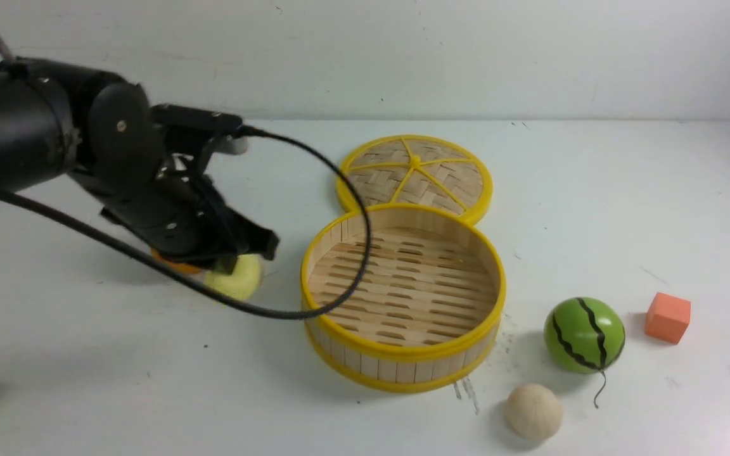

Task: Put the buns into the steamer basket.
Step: Use the left arm to put the steamed stuffed bun into the steamer, then use the left arm to grab a steamed stuffed bun

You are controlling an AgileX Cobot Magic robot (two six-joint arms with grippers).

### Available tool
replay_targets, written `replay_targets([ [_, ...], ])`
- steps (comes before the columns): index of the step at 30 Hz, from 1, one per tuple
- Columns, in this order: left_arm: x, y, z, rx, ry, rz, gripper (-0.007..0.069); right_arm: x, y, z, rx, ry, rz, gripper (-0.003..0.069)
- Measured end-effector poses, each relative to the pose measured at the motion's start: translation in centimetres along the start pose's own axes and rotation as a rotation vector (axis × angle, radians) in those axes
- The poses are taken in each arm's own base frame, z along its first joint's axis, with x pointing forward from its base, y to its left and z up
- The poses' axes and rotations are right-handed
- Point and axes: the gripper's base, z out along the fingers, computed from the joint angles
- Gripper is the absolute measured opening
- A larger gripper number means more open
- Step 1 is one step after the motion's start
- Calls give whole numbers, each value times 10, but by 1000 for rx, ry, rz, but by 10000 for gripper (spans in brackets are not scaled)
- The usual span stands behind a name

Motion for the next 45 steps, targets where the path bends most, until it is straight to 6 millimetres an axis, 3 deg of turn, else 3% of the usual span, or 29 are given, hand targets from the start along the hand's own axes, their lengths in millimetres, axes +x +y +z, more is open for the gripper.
replay_targets([
  [1,-10,-20,-3,35,-28,41,-13,0,0,0,0,0,0,239],
  [4,-24,-46,4,73,-47,100,-13,0,0,0,0,0,0,239],
  [7,-35,-74,32,102,-24,191,-13,0,0,0,0,0,0,239],
  [10,-42,-89,57,116,1,229,-13,0,0,0,0,0,0,239],
  [15,-46,-92,91,94,104,247,5,0,0,0,0,0,0,239],
  [18,-46,-92,105,80,173,255,62,0,0,0,0,0,0,239],
  [19,-47,-92,106,79,180,255,109,0,0,0,0,0,0,239],
  [20,-47,-92,106,79,181,255,109,0,0,0,0,0,0,239],
  [24,-52,-91,91,76,195,257,317,0,0,0,0,0,0,239],
  [25,-52,-91,90,76,195,257,326,0,0,0,0,0,0,239],
  [26,-55,-90,75,71,190,251,389,0,0,0,0,0,0,239],
  [28,-61,-84,49,51,167,228,433,0,0,0,0,0,0,239],
  [31,-69,-62,17,22,124,171,417,0,0,0,0,0,0,239],
  [33,-71,-44,13,1,119,131,379,0,0,0,0,0,0,239],
  [35,-70,-10,26,-37,140,58,287,0,0,0,0,0,0,239],
  [39,-62,26,67,-70,193,28,195,0,0,0,0,0,0,239],
  [45,-57,49,98,-82,202,7,238,0,0,0,0,0,0,239],
])
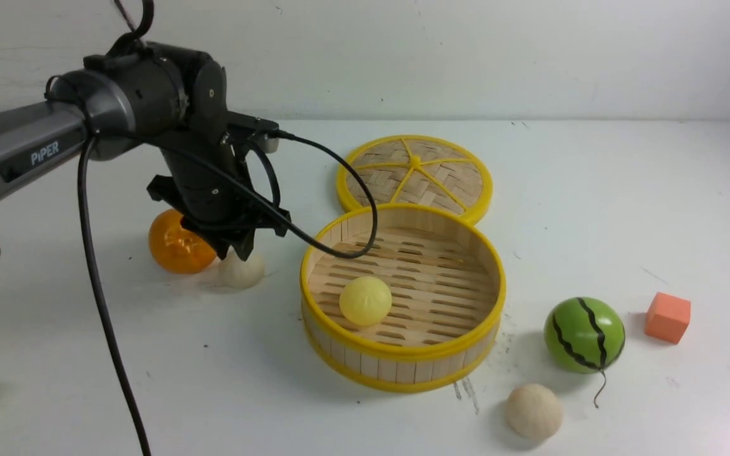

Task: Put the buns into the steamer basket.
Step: Use the left arm to grab a steamed stuffed bun

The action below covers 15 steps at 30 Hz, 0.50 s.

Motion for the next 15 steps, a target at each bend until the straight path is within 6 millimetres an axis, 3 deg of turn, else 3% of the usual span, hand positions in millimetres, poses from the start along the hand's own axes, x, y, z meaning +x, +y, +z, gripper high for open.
replay_targets([
  [6,-6,9,16,-9,-65,-17,304,0,0,0,0,0,0,239],
  [15,-11,9,26,-11,-114,-15,308,0,0,0,0,0,0,239],
])
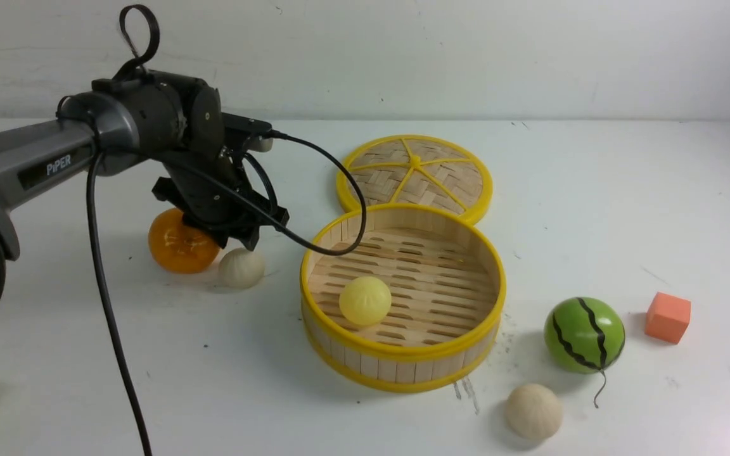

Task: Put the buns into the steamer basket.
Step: Use the left arm to grab a steamed stuffed bun

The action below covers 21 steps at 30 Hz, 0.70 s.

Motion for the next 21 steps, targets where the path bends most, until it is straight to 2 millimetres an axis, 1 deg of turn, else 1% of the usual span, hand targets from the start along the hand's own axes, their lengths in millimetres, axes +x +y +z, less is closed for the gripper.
replay_targets([
  [7,-1,0,2,-4,-12,4,308,0,0,0,0,0,0,239],
  [14,8,-1,21,-1,60,5,308,0,0,0,0,0,0,239],
  [21,8,-1,22,-1,54,1,302,0,0,0,0,0,0,239],
])
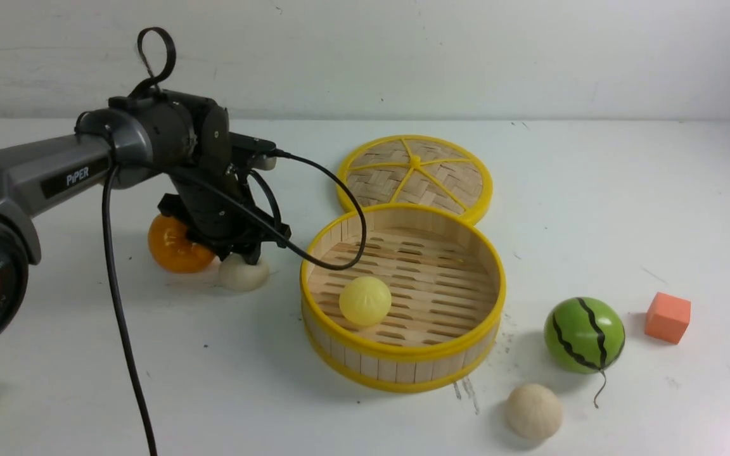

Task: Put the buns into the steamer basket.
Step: Use the left arm to grab a steamed stuffed bun, then use the left arm to put the steamed stuffed bun into the steamer

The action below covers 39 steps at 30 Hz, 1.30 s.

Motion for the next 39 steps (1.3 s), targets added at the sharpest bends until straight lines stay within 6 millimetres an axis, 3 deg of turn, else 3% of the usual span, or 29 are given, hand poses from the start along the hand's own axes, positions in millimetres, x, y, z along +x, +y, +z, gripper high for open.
replay_targets([
  [4,1,0,0,3,10,-4,205,0,0,0,0,0,0,239],
  [8,-2,0,-6,7,25,-9,34,0,0,0,0,0,0,239],
  [12,-7,-1,-15,26,42,-25,-8,0,0,0,0,0,0,239],
  [18,-27,-17,-72,132,-40,-49,-8,0,0,0,0,0,0,239],
  [19,-35,-32,-94,187,-95,-27,-8,0,0,0,0,0,0,239],
  [23,-43,-74,-120,288,-170,33,-8,0,0,0,0,0,0,239],
  [25,-44,-96,-118,311,-192,68,-8,0,0,0,0,0,0,239],
  [29,-45,-119,-88,305,-200,102,-8,0,0,0,0,0,0,239],
  [32,-43,-121,-56,283,-167,97,9,0,0,0,0,0,0,239],
  [33,-43,-120,-54,281,-165,95,15,0,0,0,0,0,0,239],
  [35,-39,-119,-33,258,-128,102,67,0,0,0,0,0,0,239],
  [37,-37,-117,-26,246,-115,104,100,0,0,0,0,0,0,239],
  [38,-37,-116,-23,235,-113,106,177,0,0,0,0,0,0,239],
  [39,-37,-116,-23,235,-113,105,186,0,0,0,0,0,0,239],
])
